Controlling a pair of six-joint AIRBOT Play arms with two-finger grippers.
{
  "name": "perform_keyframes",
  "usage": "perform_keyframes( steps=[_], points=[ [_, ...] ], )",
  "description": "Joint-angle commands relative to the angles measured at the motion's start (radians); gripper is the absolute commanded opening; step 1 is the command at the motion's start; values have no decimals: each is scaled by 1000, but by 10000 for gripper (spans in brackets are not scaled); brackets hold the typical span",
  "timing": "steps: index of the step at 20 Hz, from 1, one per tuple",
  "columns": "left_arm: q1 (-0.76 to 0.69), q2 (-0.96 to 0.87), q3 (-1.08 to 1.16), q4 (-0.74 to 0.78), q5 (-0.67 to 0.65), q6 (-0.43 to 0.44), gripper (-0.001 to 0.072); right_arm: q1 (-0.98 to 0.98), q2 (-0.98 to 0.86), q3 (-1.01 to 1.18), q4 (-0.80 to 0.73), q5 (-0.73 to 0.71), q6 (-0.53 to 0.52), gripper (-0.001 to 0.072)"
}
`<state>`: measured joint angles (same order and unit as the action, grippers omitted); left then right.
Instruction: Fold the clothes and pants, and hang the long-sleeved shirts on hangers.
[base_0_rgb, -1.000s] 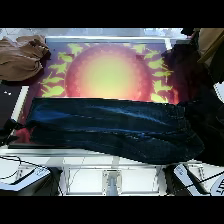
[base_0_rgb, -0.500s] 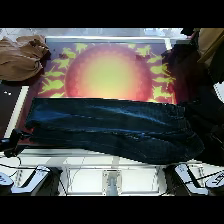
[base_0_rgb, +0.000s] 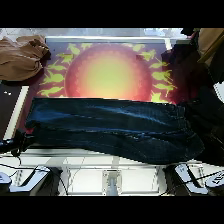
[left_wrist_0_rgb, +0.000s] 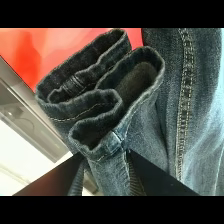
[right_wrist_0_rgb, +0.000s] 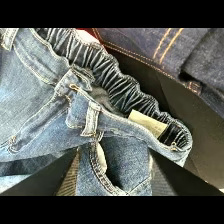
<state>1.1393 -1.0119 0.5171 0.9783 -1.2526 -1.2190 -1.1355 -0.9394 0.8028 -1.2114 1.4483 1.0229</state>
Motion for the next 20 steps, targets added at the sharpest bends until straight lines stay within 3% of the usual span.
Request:
perform_keyframes(
  steps=[1,2,3,4,9,20],
  points=[
    [1,-3,-5,26,3,5,288,-1,0,-1,-22,19,0,449],
    [1,-3,-5,26,4,4,267,-2,0,-2,-37,27,0,449],
    [1,-3,-5,21,12,4,93,-11,0,-7,-46,36,0,449],
    [1,-3,-5,14,23,5,16,-31,0,-17,-50,58,-2,449],
    [1,-3,-5,12,30,5,15,-173,-1,-122,-4,105,-15,449],
    [1,-3,-5,13,22,5,16,-179,-61,-203,-89,88,-43,449]
  ],
)
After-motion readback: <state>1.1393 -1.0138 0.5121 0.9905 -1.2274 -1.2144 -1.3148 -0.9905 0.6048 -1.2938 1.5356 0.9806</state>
